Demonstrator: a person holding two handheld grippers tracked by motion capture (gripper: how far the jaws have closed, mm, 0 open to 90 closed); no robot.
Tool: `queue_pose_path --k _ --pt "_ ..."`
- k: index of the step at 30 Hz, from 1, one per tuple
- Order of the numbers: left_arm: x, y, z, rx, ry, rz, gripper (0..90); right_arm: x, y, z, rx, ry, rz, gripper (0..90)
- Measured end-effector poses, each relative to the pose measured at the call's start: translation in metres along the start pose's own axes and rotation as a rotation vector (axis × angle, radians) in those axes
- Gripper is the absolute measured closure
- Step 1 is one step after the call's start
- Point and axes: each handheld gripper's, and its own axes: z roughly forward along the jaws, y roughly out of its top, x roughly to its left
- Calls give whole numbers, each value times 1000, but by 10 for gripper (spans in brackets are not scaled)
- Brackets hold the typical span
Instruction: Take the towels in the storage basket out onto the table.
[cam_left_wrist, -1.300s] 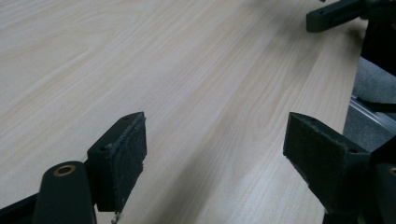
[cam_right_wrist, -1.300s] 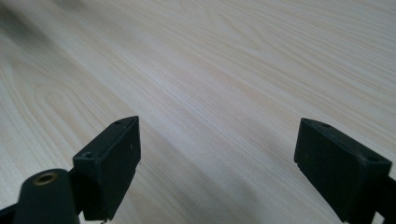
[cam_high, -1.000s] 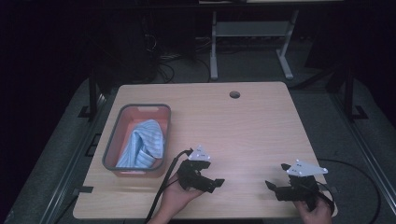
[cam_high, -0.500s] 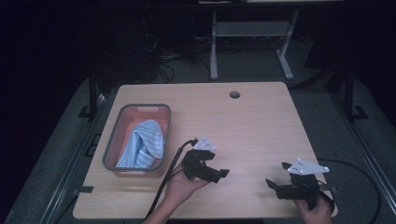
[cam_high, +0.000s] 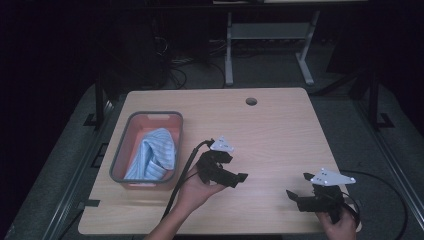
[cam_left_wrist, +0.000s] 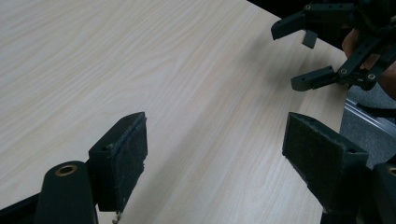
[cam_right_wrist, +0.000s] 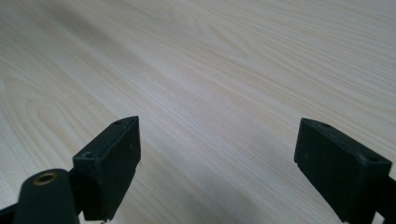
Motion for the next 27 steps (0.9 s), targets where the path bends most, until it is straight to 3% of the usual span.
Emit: queue_pose_path --k 16,27 --pt "0 22 -14 -21 27 13 200 -2 0 -1 -8 -5 5 142" --pt "10 26 -21 -7 23 8 176 -3 -1 -4 -25 0 20 141"
